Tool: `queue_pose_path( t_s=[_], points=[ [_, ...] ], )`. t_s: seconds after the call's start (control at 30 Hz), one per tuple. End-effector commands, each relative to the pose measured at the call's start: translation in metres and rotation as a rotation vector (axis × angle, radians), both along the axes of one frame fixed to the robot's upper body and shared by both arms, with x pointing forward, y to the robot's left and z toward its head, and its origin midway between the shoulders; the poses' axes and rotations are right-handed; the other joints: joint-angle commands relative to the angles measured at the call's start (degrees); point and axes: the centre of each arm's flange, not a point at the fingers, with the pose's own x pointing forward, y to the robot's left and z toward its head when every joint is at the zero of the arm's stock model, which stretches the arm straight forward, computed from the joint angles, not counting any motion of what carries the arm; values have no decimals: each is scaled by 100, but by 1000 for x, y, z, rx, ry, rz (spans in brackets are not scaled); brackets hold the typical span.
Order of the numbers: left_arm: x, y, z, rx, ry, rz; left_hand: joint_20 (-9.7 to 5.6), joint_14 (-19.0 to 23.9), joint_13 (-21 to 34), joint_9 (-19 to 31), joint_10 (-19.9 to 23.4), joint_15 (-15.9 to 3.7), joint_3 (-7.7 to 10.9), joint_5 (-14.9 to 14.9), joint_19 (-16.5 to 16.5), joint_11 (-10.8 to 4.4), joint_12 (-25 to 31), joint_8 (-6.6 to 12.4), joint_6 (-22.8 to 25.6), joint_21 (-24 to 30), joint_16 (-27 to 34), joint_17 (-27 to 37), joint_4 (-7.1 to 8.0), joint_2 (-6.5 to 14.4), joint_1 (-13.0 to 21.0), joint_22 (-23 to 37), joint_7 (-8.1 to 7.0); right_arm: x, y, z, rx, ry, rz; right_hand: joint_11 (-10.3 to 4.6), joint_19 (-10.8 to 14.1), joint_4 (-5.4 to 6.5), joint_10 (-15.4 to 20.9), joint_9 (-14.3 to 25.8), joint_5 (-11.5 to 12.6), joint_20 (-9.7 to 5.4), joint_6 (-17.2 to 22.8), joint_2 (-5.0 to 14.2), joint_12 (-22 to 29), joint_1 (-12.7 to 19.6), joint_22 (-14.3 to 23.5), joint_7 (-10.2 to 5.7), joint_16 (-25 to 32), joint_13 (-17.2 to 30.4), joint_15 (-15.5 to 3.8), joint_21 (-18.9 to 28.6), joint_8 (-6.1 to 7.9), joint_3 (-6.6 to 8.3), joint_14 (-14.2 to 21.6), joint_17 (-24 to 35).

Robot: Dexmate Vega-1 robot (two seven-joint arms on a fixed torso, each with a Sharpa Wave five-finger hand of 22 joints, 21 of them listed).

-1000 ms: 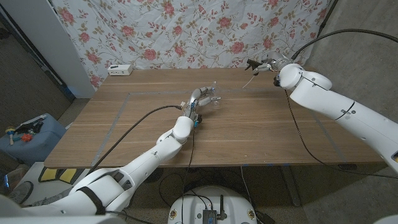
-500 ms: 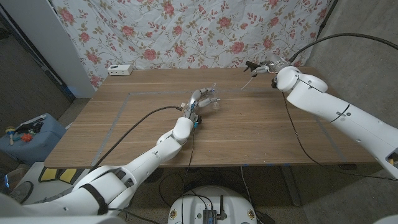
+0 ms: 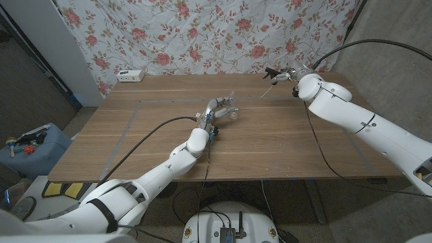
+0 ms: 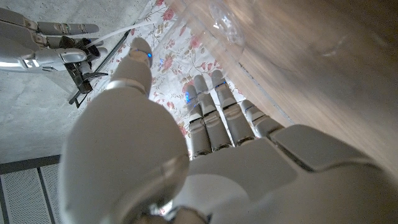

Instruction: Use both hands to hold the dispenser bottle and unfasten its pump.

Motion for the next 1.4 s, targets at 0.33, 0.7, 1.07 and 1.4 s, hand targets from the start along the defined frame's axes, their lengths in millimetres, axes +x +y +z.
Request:
queue_pose_path(
  t_s=[0.33,0.7,1.07,1.4],
  points=[
    [2,1,-9,1,25,12,-18,-71,-31,19,149,-583,491,-35,-47,-210,-12,-18,316,-9,-6,6,489,627,-705,14,-340,5,-2,-9,24,24,-7,22,24,0,53,15,47,-5,129,5,2,-20,9,-94,-31,20,-4,13,41,65,47,18],
    [3,1,-9,9,28,13,-13,-97,-64,18,153,-595,503,-42,-46,-195,-13,-20,323,-1,-4,7,489,632,-717,14,-335,7,-4,-10,37,27,-8,27,30,0,56,13,46,0,139,-1,-1,-29,9,-90,-38,20,-2,12,46,74,47,20],
    [4,1,-8,14,30,17,-6,-121,-95,18,158,-593,511,-48,-39,-199,-12,-22,331,6,-2,8,486,631,-727,14,-340,8,-6,-13,45,26,-6,28,38,3,60,11,46,-6,140,-3,-5,-39,9,-87,-42,20,-6,11,47,85,54,22],
    [3,2,-7,30,27,18,-4,-148,-130,18,130,-594,516,-55,-38,-211,-24,-29,323,10,2,10,473,631,-720,15,-360,8,-6,-14,50,25,-1,29,50,5,62,9,46,-11,135,-1,-8,-46,9,-73,-42,21,-8,12,46,96,67,25]
  ],
)
